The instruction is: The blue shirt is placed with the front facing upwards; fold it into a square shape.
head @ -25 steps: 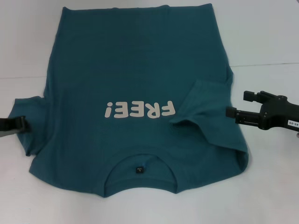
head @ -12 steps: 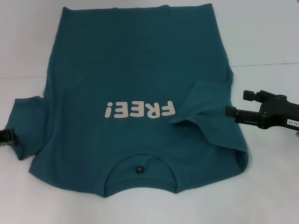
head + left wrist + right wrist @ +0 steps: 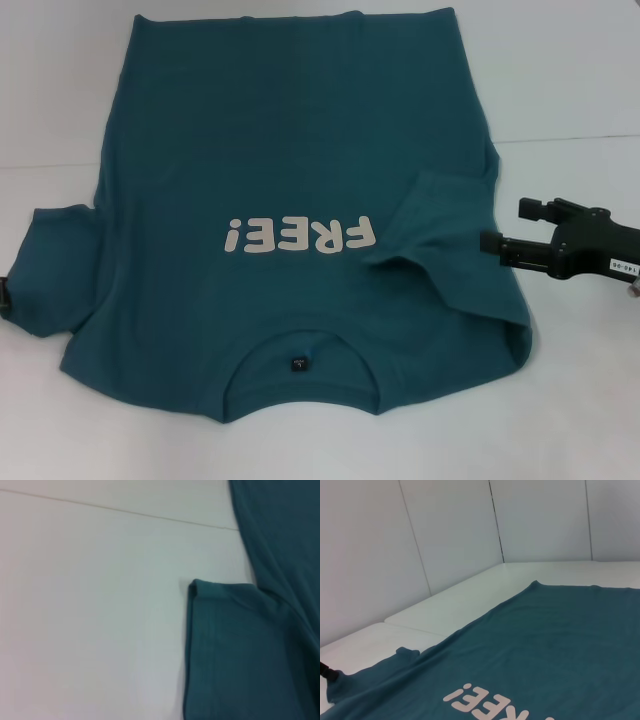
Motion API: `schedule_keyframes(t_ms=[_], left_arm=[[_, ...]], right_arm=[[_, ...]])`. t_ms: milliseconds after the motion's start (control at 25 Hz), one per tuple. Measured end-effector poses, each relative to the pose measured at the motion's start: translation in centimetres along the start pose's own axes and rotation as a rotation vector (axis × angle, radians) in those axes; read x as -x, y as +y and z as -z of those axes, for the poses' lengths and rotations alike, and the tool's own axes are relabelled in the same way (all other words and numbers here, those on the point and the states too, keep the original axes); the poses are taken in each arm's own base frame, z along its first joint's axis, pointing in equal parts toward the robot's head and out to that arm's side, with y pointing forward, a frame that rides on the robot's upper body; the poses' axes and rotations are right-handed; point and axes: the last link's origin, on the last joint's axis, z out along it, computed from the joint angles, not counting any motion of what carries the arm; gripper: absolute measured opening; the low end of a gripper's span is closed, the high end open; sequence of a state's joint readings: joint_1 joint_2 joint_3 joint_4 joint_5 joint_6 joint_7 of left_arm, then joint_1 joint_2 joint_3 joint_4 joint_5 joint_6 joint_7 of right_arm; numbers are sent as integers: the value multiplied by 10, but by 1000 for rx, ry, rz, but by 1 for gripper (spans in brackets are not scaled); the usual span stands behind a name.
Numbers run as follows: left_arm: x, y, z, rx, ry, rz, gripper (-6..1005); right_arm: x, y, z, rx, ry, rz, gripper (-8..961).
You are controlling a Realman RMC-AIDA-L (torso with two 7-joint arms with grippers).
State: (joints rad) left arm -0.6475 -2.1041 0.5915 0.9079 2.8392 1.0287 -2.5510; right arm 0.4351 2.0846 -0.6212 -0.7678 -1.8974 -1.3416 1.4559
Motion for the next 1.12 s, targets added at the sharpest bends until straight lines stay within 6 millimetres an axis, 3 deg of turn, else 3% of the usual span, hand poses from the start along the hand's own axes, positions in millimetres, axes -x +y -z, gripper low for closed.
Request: schedule_keyframes(t_ms=[640,1120], left_arm=[[4,-15,1,-56,34,22,44],[-4,-19,0,-92,89,20,43]], right_arm=[[1,0,-1,1,-5,1,947],[0,1,-2,6,-3,-6,947]])
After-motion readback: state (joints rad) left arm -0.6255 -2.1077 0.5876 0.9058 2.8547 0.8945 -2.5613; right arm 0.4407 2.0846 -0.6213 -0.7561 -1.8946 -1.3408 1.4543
